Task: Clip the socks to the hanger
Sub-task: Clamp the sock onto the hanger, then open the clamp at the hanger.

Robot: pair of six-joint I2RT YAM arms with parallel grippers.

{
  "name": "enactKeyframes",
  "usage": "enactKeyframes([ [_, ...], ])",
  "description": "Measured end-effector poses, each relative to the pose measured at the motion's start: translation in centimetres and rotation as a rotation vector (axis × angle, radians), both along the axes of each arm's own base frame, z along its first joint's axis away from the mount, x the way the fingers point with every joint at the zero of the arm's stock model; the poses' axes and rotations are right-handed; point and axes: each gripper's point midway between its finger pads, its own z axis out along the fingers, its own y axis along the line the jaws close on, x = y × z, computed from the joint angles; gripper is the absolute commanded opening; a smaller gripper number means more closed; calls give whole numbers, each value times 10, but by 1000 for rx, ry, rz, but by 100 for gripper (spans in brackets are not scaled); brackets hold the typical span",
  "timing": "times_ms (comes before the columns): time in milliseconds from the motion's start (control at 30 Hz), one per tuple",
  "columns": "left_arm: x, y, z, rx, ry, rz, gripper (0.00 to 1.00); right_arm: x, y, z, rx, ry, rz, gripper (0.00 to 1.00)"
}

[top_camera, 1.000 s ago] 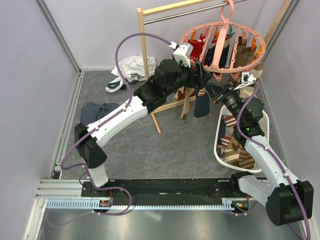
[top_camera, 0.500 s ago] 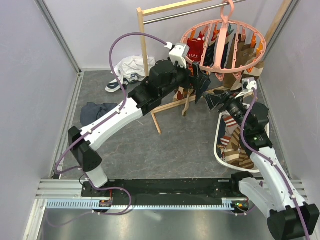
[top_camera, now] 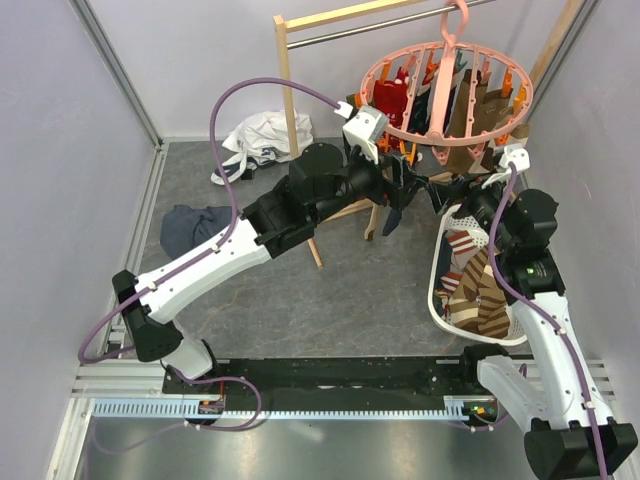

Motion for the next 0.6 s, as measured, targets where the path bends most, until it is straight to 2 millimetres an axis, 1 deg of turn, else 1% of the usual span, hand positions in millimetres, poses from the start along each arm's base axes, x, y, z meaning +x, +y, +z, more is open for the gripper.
enactKeyframes([
  [100,-6,-4,0,-1,0,-4,80,3,-2,5,13,-10,-5,77],
  [167,-5,-5,-1,-1,3,0,77,6,-6,8,31,-19,-7,76],
  [200,-4,-6,-3,2,7,2,74,8,-7,9,37,-22,-8,75],
  [300,2,-13,-12,11,18,10,70,15,-9,9,45,-24,3,74],
  [467,12,-27,-40,56,47,18,69,25,-13,7,45,-34,26,73],
  [600,17,-34,-53,77,60,19,68,36,-20,7,44,-40,45,72],
])
